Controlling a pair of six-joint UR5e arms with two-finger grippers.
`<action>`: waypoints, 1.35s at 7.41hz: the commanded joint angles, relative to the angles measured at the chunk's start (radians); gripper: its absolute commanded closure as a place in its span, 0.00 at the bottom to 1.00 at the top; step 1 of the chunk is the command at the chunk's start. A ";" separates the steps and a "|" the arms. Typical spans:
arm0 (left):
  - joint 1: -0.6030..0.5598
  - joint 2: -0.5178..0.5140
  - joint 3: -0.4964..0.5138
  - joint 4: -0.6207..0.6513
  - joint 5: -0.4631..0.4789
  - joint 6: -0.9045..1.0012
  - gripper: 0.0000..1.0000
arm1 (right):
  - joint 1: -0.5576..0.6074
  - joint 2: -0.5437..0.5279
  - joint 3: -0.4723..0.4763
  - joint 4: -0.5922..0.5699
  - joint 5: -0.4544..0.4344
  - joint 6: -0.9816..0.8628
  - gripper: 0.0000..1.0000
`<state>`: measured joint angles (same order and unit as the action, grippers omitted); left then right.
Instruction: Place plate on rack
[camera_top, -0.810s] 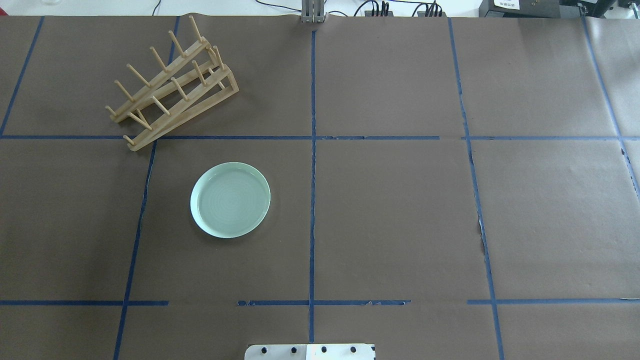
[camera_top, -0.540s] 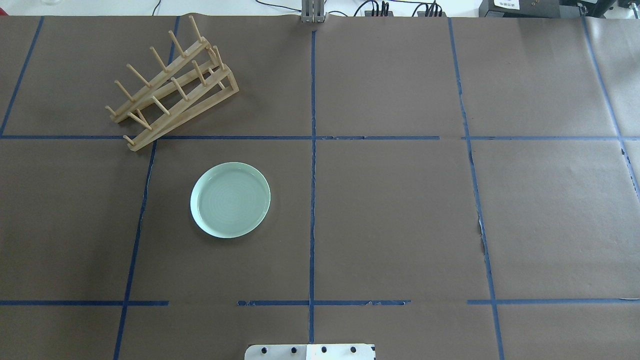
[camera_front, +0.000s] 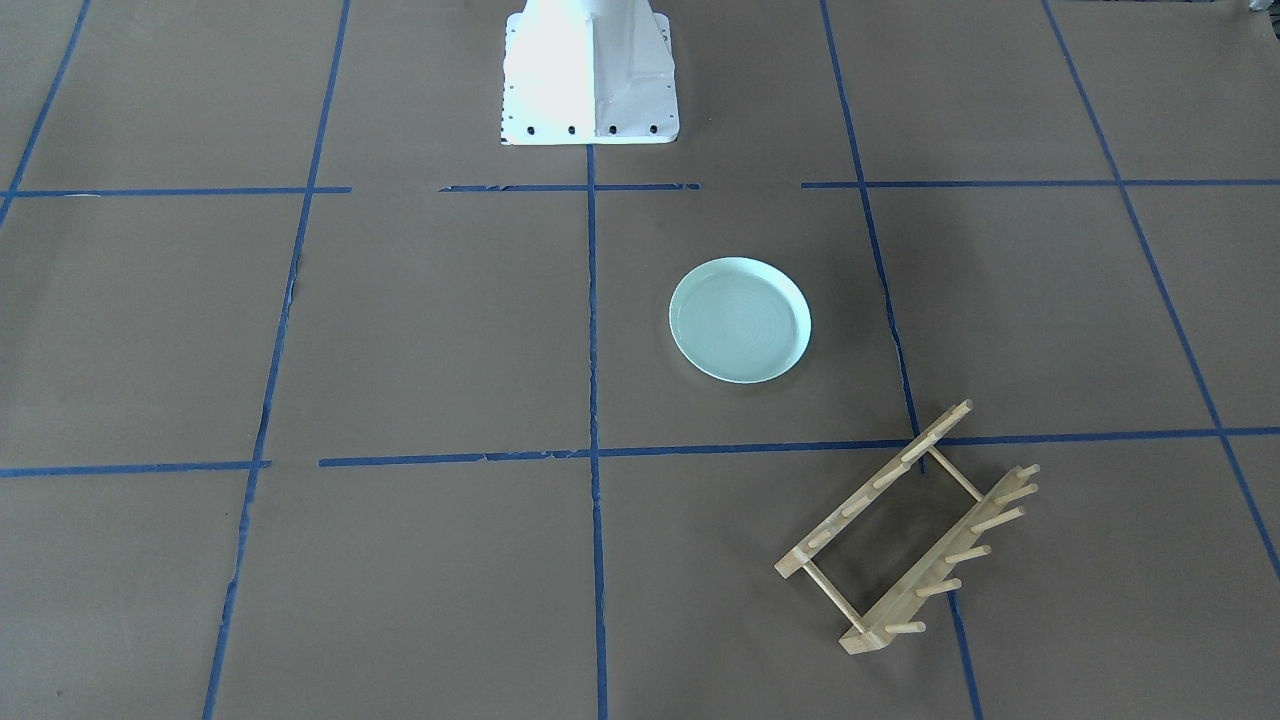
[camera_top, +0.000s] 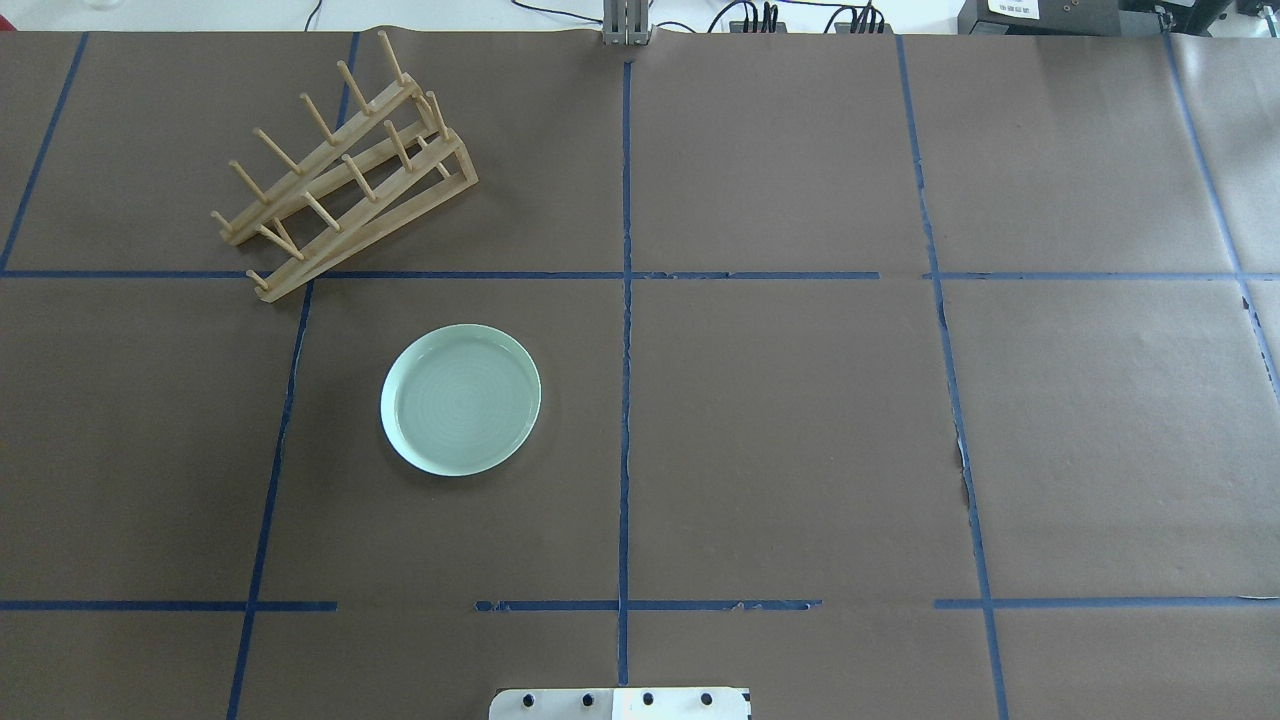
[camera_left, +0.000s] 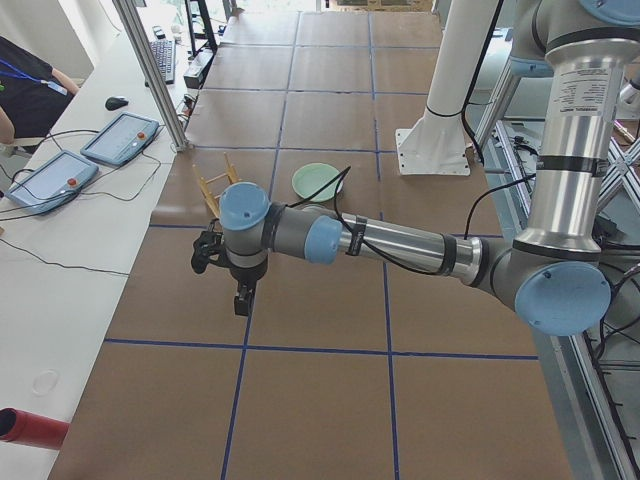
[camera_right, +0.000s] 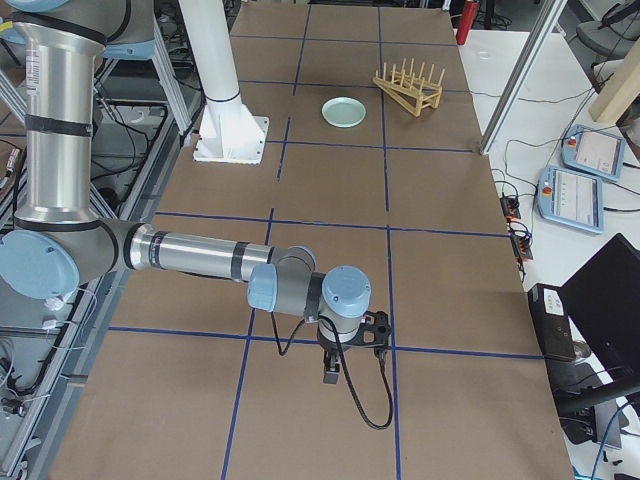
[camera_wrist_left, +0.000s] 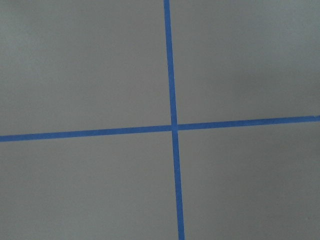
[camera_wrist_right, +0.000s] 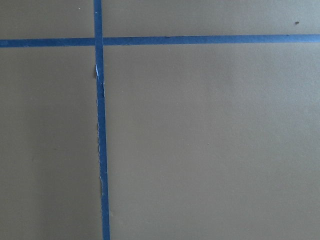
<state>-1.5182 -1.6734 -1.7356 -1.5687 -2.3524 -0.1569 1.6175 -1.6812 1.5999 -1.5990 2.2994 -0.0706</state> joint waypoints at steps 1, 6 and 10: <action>0.120 -0.145 -0.153 0.181 0.001 -0.192 0.00 | 0.001 0.000 0.000 0.001 0.000 0.000 0.00; 0.502 -0.423 -0.190 0.246 0.128 -0.704 0.00 | -0.001 0.000 0.000 0.001 0.000 0.000 0.00; 0.761 -0.543 -0.171 0.246 0.312 -1.006 0.00 | 0.001 0.000 0.000 0.001 0.000 0.000 0.00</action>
<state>-0.8336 -2.1786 -1.9186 -1.3236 -2.0888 -1.1018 1.6183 -1.6812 1.6000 -1.5984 2.2995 -0.0698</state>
